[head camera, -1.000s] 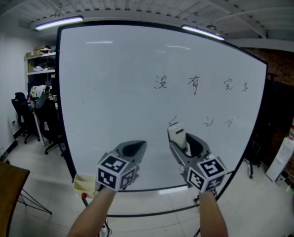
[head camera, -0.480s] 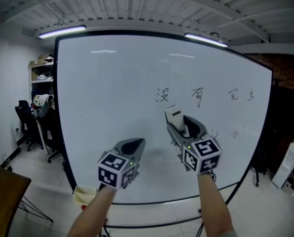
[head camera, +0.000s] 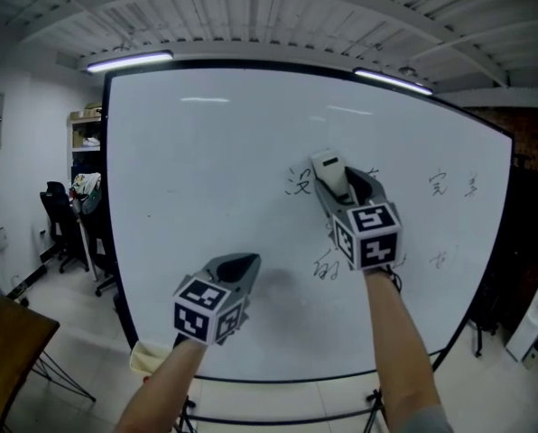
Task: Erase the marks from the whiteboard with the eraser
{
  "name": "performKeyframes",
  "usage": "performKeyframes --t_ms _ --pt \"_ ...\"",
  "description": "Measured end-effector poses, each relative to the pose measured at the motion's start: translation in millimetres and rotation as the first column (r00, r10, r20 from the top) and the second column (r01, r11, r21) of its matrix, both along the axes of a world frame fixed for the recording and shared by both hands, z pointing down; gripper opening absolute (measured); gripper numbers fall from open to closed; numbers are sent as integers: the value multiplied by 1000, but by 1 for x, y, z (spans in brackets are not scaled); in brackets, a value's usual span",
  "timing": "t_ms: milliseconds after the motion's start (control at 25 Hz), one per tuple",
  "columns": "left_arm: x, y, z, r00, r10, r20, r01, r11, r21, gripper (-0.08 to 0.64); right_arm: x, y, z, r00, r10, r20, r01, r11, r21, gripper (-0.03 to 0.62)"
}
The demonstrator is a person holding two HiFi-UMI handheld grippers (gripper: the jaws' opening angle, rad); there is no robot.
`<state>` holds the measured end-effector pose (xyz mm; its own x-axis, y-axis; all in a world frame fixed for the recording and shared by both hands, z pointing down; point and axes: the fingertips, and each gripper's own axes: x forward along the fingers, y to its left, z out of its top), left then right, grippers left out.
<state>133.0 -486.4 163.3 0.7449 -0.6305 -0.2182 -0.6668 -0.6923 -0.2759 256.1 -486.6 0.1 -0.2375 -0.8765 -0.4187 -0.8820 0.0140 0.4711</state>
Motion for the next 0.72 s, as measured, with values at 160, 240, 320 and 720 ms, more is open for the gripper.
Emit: performKeyframes --t_ms 160,240,320,720 --pt "-4 -7 6 1000 -25 10 25 1000 -6 3 -3 -2 0 998 47 -28 -46 998 33 250" --pt "-5 -9 8 999 -34 11 34 999 -10 3 -5 -2 1 997 63 -39 -61 997 41 250" --pt "-5 -11 10 999 -39 12 39 999 -14 3 -8 -2 1 996 77 -50 -75 996 43 250" --pt "-24 -16 24 998 -56 2 56 997 -45 3 -65 -12 35 984 80 -160 -77 997 22 249"
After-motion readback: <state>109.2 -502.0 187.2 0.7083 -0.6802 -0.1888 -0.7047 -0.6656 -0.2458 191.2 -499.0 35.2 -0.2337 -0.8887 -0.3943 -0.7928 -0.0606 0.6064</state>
